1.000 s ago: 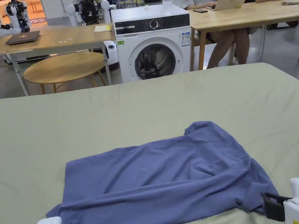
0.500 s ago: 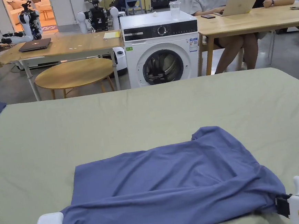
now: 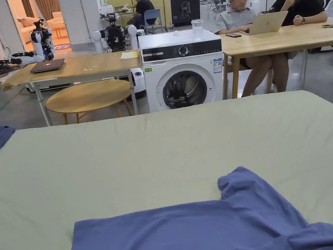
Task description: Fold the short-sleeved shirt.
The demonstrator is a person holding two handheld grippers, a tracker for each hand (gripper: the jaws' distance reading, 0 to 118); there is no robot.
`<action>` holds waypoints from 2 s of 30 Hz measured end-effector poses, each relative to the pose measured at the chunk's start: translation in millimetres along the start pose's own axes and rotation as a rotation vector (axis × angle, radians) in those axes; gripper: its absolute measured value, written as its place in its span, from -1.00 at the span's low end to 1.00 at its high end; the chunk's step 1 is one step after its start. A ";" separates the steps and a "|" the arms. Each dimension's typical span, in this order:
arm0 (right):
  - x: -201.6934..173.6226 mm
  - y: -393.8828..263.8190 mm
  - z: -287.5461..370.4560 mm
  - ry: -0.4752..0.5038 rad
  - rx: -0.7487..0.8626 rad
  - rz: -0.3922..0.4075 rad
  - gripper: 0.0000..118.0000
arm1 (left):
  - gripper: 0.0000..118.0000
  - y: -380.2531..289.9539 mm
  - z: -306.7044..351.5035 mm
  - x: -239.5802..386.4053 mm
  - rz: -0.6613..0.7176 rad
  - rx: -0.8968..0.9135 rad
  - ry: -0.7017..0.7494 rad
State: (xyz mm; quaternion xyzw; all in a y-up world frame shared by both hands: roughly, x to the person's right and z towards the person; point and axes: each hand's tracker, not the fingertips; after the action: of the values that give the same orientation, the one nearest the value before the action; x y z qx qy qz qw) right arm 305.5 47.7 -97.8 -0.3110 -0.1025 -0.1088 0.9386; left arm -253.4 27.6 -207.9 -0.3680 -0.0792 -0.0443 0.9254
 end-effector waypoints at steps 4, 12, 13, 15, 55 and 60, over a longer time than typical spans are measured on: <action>5.2 -41.0 -20.6 -0.073 -0.093 0.008 -0.91 | -0.93 -33.6 -13.6 -4.4 0.077 -0.045 -0.009; 8.1 -82.5 -40.7 -0.114 -0.148 0.046 0.00 | -0.25 -54.6 -15.2 4.0 0.055 -0.019 0.061; 5.6 -78.0 -36.6 -0.114 -0.138 0.082 0.66 | 0.31 -51.5 -9.2 5.8 0.034 -0.008 0.083; -2.4 -64.7 -23.4 -0.103 -0.059 0.130 0.83 | 0.58 -45.8 1.9 8.7 0.015 0.045 0.116; -69.3 39.4 -154.1 -0.007 0.043 0.142 -1.00 | 0.51 125.6 -280.5 -2.5 -0.070 -0.193 0.119; -35.0 77.6 -219.1 -0.019 -0.055 0.069 -0.51 | -0.96 138.0 -248.0 12.2 -0.100 -0.146 0.082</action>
State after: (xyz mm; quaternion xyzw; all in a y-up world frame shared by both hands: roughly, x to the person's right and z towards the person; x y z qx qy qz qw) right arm 320.2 -19.5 -322.6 -0.3412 -0.0976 -0.0760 0.9318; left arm -193.8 -43.3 -476.4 -0.4278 -0.0563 -0.1112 0.8953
